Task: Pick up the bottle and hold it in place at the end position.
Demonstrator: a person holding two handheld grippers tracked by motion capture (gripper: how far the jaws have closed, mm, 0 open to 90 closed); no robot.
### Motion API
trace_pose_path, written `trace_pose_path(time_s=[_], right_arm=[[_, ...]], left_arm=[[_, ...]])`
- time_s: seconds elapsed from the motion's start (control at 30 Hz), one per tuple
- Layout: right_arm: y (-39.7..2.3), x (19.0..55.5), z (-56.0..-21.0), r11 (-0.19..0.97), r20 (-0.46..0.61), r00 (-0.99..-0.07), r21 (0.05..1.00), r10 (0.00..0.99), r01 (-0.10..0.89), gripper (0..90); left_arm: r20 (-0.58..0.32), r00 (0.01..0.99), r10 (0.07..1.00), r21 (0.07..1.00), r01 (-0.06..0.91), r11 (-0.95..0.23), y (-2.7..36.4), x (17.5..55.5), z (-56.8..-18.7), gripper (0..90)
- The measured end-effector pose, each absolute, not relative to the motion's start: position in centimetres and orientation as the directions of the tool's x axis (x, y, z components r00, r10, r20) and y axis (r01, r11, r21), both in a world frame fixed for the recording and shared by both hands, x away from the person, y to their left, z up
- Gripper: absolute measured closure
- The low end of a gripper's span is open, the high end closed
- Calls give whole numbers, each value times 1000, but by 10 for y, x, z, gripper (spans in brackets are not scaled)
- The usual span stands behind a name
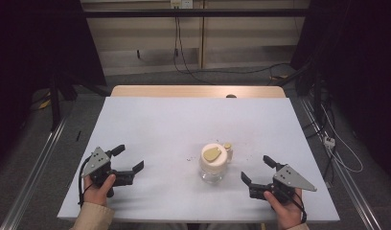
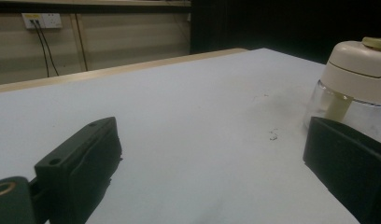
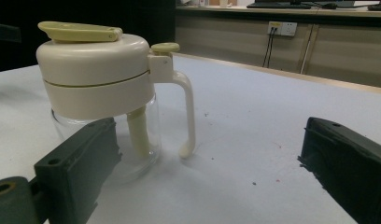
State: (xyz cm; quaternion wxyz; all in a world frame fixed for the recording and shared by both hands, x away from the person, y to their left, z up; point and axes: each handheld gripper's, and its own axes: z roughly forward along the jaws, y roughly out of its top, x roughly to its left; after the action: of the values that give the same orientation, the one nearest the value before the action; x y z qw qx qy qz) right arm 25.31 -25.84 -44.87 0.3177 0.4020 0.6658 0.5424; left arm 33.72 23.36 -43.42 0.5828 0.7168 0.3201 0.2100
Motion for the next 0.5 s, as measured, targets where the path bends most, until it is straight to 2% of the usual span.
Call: trace_pose_path(time_s=[0.5], right_arm=[[-247, 257, -448, 93, 17, -511, 977, 859, 189, 35]], left_arm=[[-61, 709, 703, 970, 209, -127, 232, 337, -434, 37]])
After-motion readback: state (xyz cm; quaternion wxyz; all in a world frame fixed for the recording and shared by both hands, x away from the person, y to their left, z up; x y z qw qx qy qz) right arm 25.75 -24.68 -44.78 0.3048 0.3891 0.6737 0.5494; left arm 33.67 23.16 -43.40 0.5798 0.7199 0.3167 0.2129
